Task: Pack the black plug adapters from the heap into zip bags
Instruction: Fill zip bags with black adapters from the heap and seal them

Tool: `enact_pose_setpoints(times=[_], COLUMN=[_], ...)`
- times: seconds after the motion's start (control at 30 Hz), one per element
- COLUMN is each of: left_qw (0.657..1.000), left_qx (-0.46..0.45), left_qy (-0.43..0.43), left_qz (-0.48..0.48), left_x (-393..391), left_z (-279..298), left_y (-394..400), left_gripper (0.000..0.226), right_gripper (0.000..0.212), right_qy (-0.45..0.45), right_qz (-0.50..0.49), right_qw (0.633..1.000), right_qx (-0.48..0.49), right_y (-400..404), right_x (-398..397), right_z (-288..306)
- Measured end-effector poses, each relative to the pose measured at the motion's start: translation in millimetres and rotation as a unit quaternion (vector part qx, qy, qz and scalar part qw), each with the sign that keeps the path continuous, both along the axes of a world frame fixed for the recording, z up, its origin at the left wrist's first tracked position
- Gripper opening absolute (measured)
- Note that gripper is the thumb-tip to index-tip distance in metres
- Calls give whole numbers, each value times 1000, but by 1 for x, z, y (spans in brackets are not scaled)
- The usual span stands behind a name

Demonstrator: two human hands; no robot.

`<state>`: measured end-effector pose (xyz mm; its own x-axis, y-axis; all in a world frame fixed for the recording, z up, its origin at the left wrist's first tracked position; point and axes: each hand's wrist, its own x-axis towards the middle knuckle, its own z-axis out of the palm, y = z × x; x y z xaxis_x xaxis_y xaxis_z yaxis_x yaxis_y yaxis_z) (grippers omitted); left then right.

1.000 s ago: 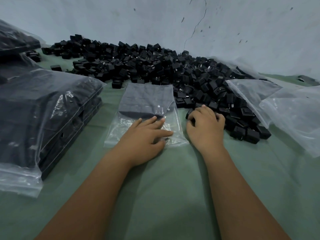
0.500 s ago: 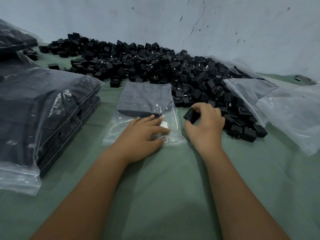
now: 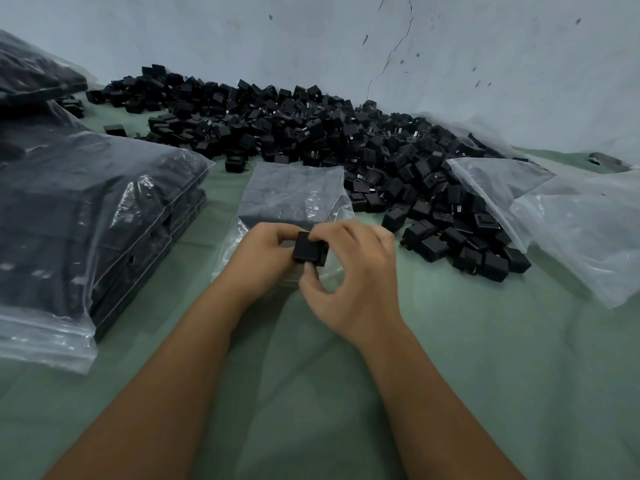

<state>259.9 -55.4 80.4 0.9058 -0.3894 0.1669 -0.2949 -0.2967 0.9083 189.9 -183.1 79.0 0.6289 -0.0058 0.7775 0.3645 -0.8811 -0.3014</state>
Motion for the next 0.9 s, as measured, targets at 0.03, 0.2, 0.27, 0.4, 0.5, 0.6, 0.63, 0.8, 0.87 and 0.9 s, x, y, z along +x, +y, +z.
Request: enact_pose_setpoints(times=[0.03, 0.2, 0.27, 0.4, 0.5, 0.6, 0.63, 0.8, 0.87, 0.9], left_qw=[1000, 1000, 999, 997, 995, 997, 998, 986, 975, 973], left_qx=[-4, -25, -37, -73, -83, -66, -50, 118, 166, 172], left_qy=[-1, -3, -3, 9, -2, -21, -28, -116, -145, -153], left_qz=[5, 18, 22, 30, 51, 37, 27, 12, 10, 13], left_x=[0, 1, 3, 4, 5, 5, 4, 2, 2, 2], left_z=[0, -3, -3, -3, -2, -2, -3, -7, -8, -8], left_y=[0, -1, 0, 0, -1, -2, -2, 0, 1, 1], left_gripper=[28, 21, 22, 17, 15, 14, 15, 28, 29, 27], right_gripper=[24, 23, 27, 23, 17, 16, 16, 15, 21, 30], right_qy=[1, 5, -4, -23, -13, 5, 11, 13, 19, 31], right_qz=[-14, -52, -45, -52, -93, -155, -171, -178, -179, -185], right_qw=[1000, 996, 995, 990, 982, 970, 966, 969, 975, 976], right_qx=[-16, -77, -86, -126, -164, -190, -194, -171, -132, -111], right_y=[-3, -7, -6, -3, -3, -7, -8, -11, -12, -12], right_x=[-2, -4, -4, -3, -1, 2, 3, 4, 5, 6], right_z=[1, 2, 2, 1, -3, -6, -6, -8, -8, -8])
